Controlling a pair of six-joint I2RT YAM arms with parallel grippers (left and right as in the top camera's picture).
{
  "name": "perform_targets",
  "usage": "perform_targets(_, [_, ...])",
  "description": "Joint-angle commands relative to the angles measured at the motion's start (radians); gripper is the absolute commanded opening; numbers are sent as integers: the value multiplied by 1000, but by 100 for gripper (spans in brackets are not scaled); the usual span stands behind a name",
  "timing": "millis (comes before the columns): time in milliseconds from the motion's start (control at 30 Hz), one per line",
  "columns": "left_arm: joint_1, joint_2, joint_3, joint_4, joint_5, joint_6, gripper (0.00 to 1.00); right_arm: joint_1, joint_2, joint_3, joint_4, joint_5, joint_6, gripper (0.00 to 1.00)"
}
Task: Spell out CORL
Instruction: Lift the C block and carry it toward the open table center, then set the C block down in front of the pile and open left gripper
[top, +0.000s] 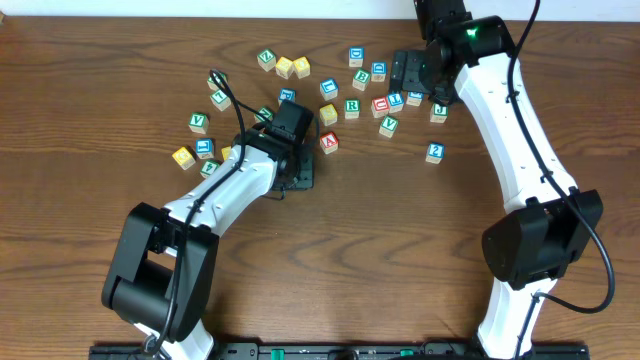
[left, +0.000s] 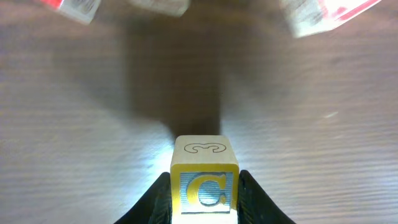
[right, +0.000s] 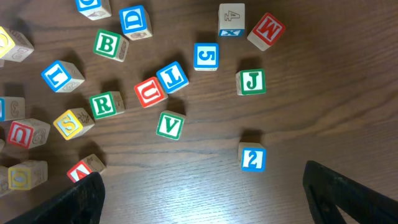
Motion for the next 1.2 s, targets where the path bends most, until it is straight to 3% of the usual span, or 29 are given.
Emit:
perform_targets(0, [-29,0,23,43,51,-45,26,-6,-2,-2,-8,19,-8,97])
perform_targets(267, [-117,38,23,87,-33,-44,26,-6,-2,-2,-19,19,-8,96])
perform_targets(1167, [-122,55,56,-24,-80,-40,26,-6,-2,-2,-34,42,-8,95])
